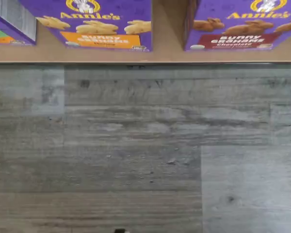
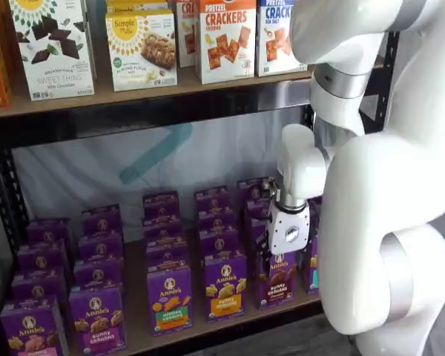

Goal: Pick up the purple box with a brown patch in the center, on the bottom shelf, the fifth box from the left

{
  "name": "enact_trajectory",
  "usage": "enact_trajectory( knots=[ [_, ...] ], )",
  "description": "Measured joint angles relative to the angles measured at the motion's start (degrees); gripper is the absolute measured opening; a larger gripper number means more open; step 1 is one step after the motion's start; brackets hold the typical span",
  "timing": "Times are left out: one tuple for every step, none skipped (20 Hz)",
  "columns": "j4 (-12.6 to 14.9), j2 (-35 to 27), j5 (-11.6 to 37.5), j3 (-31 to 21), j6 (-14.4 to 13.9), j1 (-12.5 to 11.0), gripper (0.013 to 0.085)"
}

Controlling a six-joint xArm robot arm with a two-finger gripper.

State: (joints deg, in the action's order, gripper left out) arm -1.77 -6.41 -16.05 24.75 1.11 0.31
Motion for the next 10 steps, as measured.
enact_trajectory(
  knots=[
    [-1.9,-1.1,0.4,0.5,1.8,0.0,0.0850],
    [-3.1,-2.4,0.9,1.1,3.1,0.0,0.0850],
    [-3.9,-3.3,1.3,1.6,3.9,-0.1,0.0850],
    [-4.4,-4.3,1.7,2.1,4.5,-0.3,0.0850],
    [-4.5,-5.3,2.0,2.7,4.9,-0.5,0.0850],
    [-4.7,-6.3,2.1,3.4,5.4,-0.7,0.0850],
    [-5.3,-7.3,2.0,4.2,6.1,-0.9,0.0850],
    [-5.5,-8.5,2.0,5.1,6.6,-1.2,0.0850],
    [-5.4,-9.4,2.1,5.8,6.7,-1.5,0.0850],
    [-5.6,-10.4,2.3,6.5,7.1,-1.6,0.0850]
  ],
)
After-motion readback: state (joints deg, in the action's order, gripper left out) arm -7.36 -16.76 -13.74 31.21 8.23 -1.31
